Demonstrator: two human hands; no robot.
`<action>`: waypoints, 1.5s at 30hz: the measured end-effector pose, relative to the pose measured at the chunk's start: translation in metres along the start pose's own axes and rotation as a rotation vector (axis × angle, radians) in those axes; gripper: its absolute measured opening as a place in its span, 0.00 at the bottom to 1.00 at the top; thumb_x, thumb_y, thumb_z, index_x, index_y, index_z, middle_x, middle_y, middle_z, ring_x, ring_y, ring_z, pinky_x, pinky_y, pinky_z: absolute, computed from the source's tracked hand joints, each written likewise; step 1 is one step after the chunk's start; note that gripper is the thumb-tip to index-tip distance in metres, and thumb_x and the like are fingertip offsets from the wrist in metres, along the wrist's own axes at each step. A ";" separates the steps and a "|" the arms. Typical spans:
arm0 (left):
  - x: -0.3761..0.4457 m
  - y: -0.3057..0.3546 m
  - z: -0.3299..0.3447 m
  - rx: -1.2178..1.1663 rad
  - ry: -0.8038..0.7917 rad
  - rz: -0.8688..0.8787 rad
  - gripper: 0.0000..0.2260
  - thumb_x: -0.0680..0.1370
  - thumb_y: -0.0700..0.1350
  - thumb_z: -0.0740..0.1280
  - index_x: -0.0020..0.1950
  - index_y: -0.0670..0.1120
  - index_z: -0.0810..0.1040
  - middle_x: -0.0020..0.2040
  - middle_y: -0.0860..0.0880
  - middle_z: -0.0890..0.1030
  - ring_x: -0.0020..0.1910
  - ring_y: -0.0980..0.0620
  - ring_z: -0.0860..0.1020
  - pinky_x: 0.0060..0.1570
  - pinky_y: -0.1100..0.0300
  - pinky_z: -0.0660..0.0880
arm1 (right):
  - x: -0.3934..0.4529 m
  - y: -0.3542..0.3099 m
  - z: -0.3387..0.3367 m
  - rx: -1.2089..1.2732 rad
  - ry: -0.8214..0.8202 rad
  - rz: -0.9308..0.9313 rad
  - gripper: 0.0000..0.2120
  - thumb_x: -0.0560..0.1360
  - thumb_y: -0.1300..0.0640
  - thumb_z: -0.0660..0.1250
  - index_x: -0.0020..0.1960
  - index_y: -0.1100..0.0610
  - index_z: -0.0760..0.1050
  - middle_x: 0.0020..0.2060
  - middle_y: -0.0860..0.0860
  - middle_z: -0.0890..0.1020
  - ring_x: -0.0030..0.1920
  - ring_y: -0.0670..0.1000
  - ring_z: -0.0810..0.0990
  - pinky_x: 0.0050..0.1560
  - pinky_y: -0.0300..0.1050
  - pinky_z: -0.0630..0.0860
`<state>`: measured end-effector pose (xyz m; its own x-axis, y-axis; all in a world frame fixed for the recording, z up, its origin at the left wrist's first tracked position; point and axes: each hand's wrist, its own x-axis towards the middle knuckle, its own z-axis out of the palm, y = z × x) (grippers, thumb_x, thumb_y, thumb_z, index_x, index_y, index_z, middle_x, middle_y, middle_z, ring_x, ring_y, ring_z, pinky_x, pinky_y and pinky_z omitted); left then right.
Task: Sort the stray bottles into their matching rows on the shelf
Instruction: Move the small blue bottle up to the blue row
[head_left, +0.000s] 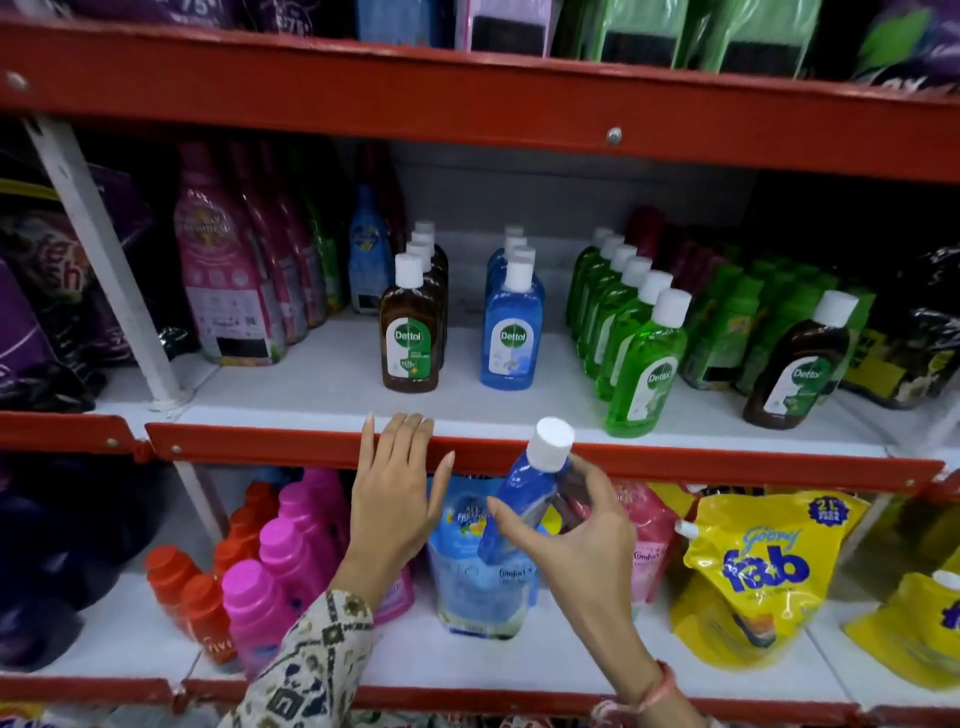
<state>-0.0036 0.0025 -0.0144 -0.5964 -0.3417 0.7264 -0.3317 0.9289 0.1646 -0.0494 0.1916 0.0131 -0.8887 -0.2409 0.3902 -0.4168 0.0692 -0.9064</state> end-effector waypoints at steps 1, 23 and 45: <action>0.000 0.000 0.000 0.001 0.001 -0.001 0.22 0.82 0.54 0.55 0.63 0.40 0.76 0.61 0.42 0.80 0.65 0.43 0.74 0.74 0.43 0.59 | 0.009 -0.013 -0.003 0.022 0.015 -0.024 0.33 0.55 0.45 0.83 0.57 0.44 0.75 0.52 0.44 0.83 0.54 0.43 0.82 0.55 0.41 0.80; -0.002 0.000 0.003 0.032 -0.024 -0.008 0.23 0.81 0.56 0.53 0.62 0.41 0.77 0.61 0.44 0.80 0.65 0.45 0.75 0.74 0.45 0.58 | 0.127 -0.029 0.035 -0.235 0.088 -0.131 0.37 0.61 0.37 0.77 0.62 0.57 0.75 0.53 0.55 0.83 0.53 0.55 0.81 0.54 0.49 0.79; -0.003 0.007 0.002 0.034 -0.036 -0.061 0.24 0.80 0.56 0.54 0.61 0.40 0.77 0.60 0.43 0.80 0.64 0.44 0.75 0.75 0.47 0.56 | 0.160 0.032 -0.122 -0.269 0.548 -0.151 0.21 0.74 0.54 0.71 0.63 0.59 0.71 0.58 0.58 0.77 0.60 0.59 0.74 0.60 0.59 0.74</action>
<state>-0.0054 0.0099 -0.0169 -0.5999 -0.4028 0.6913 -0.3926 0.9011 0.1843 -0.2281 0.2736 0.0666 -0.7555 0.2596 0.6015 -0.5152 0.3316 -0.7903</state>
